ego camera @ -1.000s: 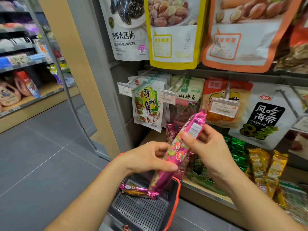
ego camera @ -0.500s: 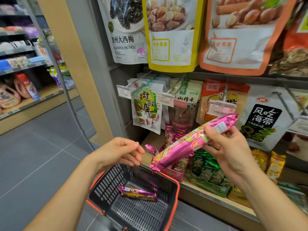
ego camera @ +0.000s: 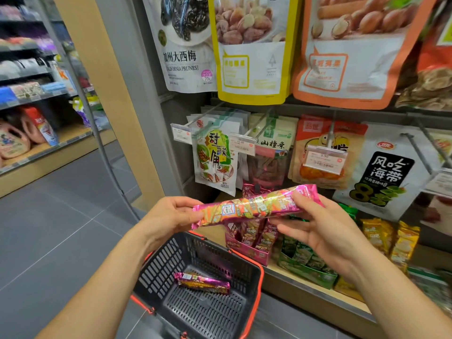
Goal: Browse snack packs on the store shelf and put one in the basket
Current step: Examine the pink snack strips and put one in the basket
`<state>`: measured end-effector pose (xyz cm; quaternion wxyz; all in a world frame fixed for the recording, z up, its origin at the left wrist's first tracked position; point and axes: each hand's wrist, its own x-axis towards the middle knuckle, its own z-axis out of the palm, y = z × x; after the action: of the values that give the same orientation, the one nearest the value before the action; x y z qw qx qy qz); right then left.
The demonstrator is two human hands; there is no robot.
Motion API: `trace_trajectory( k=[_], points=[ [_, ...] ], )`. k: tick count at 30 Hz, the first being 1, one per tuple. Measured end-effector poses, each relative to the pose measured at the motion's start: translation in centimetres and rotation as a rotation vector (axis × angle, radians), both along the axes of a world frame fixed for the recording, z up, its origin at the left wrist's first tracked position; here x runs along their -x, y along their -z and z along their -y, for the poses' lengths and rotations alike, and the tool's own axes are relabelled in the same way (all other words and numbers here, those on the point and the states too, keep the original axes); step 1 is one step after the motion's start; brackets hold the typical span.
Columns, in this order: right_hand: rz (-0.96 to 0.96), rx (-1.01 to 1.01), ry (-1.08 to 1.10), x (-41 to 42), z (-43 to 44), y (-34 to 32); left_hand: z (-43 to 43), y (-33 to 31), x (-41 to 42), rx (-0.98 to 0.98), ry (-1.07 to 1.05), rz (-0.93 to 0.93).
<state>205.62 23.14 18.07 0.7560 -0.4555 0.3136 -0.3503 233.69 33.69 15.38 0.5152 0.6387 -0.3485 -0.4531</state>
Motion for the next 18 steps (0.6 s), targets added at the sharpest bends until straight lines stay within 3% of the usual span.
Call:
trace_trajectory(
  k=[11, 18],
  points=[
    [-0.113, -0.010, -0.009, -0.9, -0.7, 0.1, 1.4, -0.6, 0.4, 0.249, -0.345, -0.346],
    [0.056, 0.063, 0.091, -1.6, -0.7, -0.3, 3.3, 0.2, 1.2, 0.184, -0.456, -0.243]
  ],
)
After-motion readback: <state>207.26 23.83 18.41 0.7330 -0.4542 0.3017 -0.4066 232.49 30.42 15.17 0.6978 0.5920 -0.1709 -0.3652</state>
